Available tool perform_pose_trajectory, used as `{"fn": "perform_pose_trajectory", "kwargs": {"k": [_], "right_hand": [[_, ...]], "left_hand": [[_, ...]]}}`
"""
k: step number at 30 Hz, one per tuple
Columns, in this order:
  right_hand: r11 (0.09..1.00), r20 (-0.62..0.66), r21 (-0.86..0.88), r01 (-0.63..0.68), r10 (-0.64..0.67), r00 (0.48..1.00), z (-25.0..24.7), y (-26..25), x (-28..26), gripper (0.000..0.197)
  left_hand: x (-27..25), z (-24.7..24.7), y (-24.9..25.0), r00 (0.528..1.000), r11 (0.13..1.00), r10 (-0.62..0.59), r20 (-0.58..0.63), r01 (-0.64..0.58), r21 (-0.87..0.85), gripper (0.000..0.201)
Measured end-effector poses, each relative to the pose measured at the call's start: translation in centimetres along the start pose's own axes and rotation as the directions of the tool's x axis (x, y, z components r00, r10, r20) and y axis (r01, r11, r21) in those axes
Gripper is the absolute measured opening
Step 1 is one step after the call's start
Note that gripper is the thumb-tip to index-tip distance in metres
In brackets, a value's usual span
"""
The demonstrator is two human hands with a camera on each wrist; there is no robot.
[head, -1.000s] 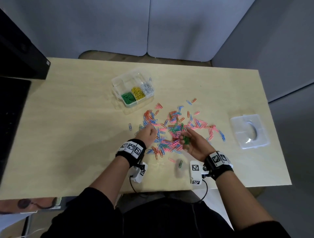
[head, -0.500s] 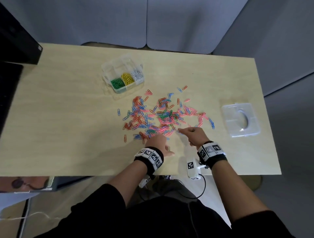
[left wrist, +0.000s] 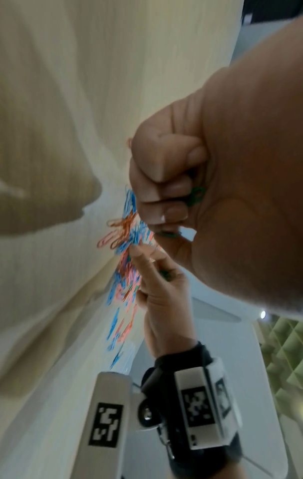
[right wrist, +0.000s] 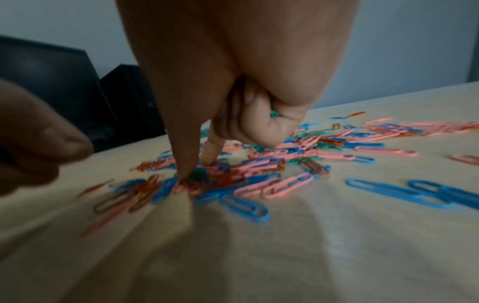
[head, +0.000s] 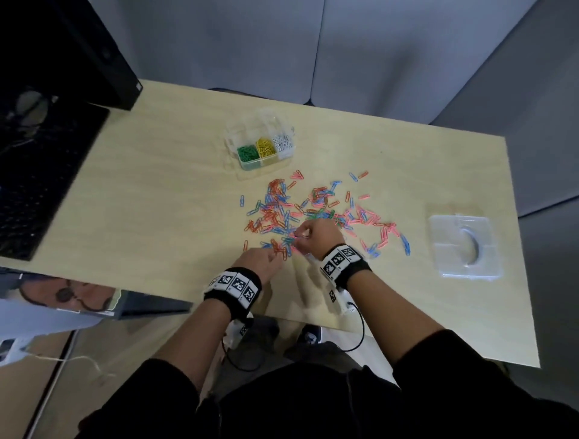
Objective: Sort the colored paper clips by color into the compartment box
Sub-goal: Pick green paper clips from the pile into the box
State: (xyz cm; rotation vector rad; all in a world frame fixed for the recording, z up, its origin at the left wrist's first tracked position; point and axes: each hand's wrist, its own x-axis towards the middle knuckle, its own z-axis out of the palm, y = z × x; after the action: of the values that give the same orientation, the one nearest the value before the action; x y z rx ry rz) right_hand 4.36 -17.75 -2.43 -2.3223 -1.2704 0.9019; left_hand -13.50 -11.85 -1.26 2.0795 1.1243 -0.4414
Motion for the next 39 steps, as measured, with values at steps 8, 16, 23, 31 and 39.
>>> {"fn": "perform_pose_trajectory", "kwargs": {"k": [8, 16, 23, 31, 39], "right_hand": [[0.994, 0.015, -0.101, 0.030, -0.028, 0.999, 1.3, 0.5, 0.9, 0.022], [0.507, 0.413, 0.754, -0.419, 0.130, 0.901, -0.8, 1.0, -0.2, 0.026], [0.881, 0.306, 0.425, -0.210, 0.079, 0.949, -1.5, -0.6, -0.1, 0.039], [0.989, 0.067, -0.114, -0.092, 0.100, 0.993, 1.9, -0.6, -0.9, 0.008], [0.960, 0.291, 0.182, -0.211, 0.152, 0.945, 0.5, -0.7, -0.2, 0.029]], "left_hand": [[-0.4, -1.3, -2.8, 0.998, 0.993, -0.034, -0.059, 0.027, -0.115, 0.032], [2.1, -3.4, -0.3, 0.997, 0.944, 0.011, -0.081, -0.037, -0.327, 0.036], [4.5, -5.5, -0.3, 0.998, 0.929, -0.024, -0.052, 0.003, -0.371, 0.034], [6.3, -4.9, -0.3, 0.994, 0.957, 0.113, -0.010, -0.111, -0.268, 0.018], [9.0, -7.7, 0.3, 0.997, 0.929, 0.018, -0.080, -0.046, -0.368, 0.044]]}}
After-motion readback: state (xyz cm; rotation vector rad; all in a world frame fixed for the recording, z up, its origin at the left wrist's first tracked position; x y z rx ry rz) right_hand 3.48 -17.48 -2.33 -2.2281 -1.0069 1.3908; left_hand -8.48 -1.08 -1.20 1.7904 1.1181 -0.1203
